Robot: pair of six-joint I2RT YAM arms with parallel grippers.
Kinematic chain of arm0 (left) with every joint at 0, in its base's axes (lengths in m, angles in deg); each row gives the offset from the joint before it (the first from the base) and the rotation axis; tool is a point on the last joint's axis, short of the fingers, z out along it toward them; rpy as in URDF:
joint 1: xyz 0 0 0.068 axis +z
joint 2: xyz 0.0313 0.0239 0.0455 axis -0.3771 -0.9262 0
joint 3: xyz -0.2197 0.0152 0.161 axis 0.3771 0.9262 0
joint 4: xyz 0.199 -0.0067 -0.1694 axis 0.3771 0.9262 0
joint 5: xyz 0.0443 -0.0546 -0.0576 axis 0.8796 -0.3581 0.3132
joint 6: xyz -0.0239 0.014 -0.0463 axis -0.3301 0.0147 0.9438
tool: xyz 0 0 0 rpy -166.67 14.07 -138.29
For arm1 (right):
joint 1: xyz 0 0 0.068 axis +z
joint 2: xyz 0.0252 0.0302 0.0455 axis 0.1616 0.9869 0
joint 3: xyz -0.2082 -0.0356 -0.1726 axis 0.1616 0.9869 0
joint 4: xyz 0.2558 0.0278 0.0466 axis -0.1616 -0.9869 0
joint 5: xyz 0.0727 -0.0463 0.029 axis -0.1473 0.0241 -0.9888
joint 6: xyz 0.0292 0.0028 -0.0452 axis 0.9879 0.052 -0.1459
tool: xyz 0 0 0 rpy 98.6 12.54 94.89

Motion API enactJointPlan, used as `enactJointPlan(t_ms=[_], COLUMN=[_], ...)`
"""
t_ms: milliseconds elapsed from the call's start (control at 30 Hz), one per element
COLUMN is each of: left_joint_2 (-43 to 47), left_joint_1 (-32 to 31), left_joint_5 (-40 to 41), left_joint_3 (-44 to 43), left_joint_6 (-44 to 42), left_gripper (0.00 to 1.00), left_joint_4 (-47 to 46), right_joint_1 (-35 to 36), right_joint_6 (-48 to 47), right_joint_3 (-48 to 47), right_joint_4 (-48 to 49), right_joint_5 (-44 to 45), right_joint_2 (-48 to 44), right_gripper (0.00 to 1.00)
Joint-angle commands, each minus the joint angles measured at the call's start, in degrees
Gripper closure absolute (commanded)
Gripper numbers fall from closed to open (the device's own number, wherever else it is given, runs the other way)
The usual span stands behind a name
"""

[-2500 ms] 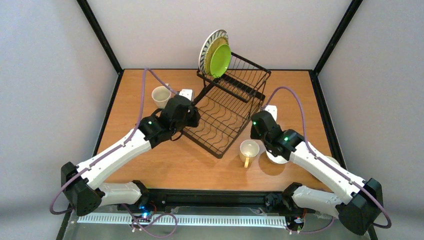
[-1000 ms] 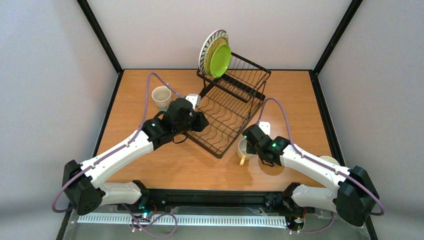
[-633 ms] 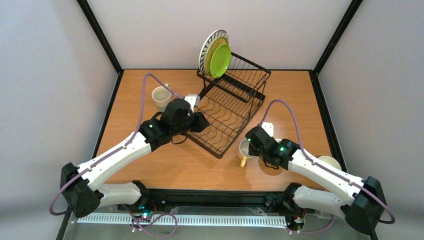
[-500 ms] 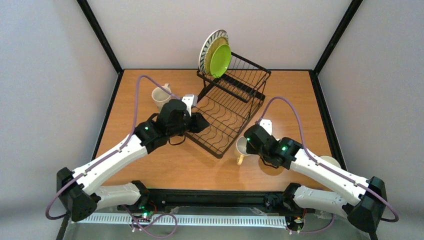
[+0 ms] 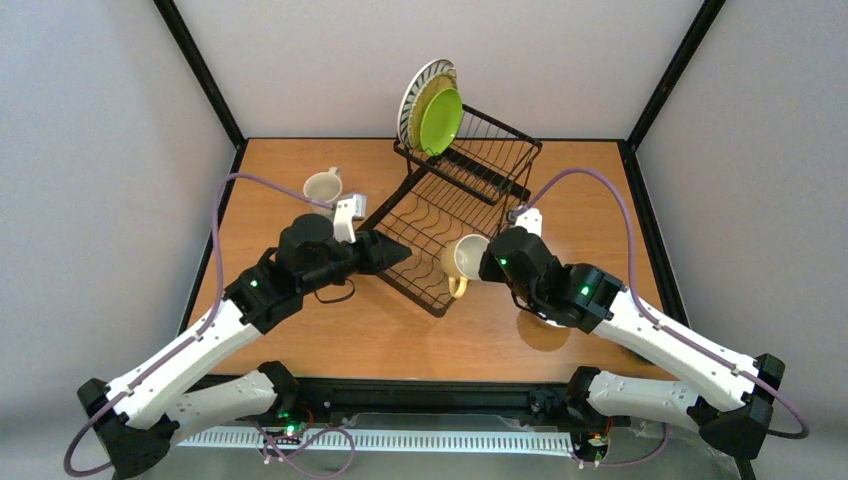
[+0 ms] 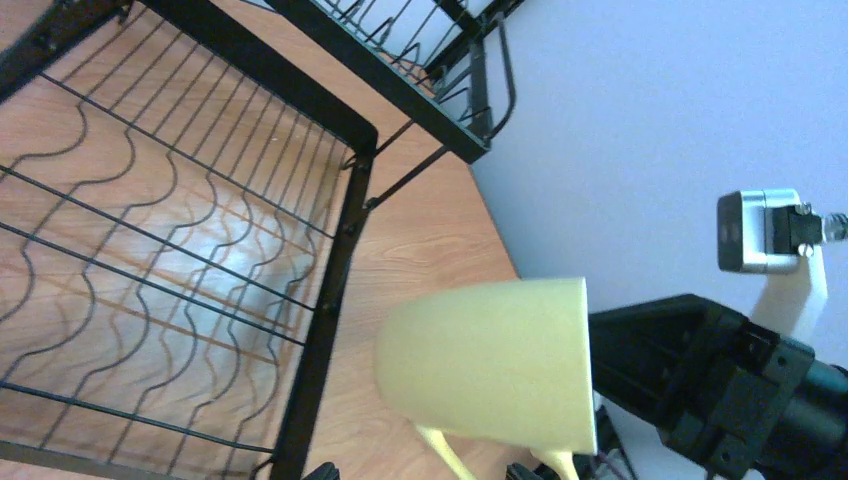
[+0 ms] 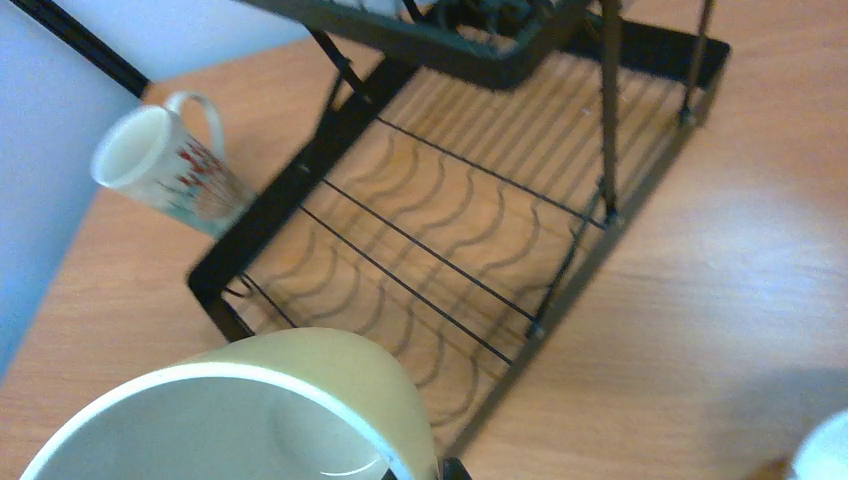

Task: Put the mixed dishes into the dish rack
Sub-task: Grab the cup at the center of the board, then pass from the right arm to the left

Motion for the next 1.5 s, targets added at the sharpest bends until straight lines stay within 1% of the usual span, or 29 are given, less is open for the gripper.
enactJointPlan(t_ms=[0, 100, 233, 467, 567, 633, 900, 1067, 1267, 1467], left_joint_2=[4.0, 5.9, 9.2, 12.6, 14.0, 14.6, 15.9, 16.5, 17.1, 17.4], left_joint_1=[-0.5, -0.5, -0.5, -0.5, -0.5, -0.5, -0.5, -0.5, -0.5, -0.4], left_joint_5=[-4.4, -6.0, -6.7, -9.2, -10.1, -10.3, -9.9, -10.4, -10.6, -11.6], left_joint_3=[3.1, 5.3, 8.2, 13.0, 15.7, 17.0, 19.5, 21.3, 22.1, 22.1], left_joint_6=[6.7, 10.2, 14.6, 21.9, 25.3, 26.9, 28.8, 29.7, 29.9, 30.3], left_gripper=[0.06, 0.05, 0.0, 0.0, 0.0, 0.0, 0.0, 0.0, 0.0, 0.0], left_joint_4=[-6.2, -9.6, -14.2, -22.0, -28.1, -29.7, -33.8, -36.6, -37.5, -40.9], right_joint_1=[0.6, 0.6, 0.6, 0.6, 0.6, 0.6, 0.6, 0.5, 0.6, 0.5], right_joint_6=[-1.7, -2.4, -2.5, -0.7, 0.4, 0.9, 4.8, 7.6, 10.0, 13.1], right_joint_3=[-3.2, -3.3, -3.4, -0.3, 1.8, 2.8, 4.9, 5.2, 5.9, 7.4], right_joint_4=[13.3, 18.7, 23.9, 33.3, 37.9, 40.4, 46.8, 48.2, 49.4, 52.0], right_joint_5=[-0.5, -2.1, -3.5, -5.4, -6.1, -6.9, -11.8, -14.1, -15.9, -20.1], right_joint_2=[-0.3, -0.2, 0.5, -0.2, -1.0, -1.2, -1.2, -1.9, -3.1, -2.4], right_gripper=[0.98, 0.98, 0.98, 0.98, 0.98, 0.98, 0.98, 0.98, 0.98, 0.98])
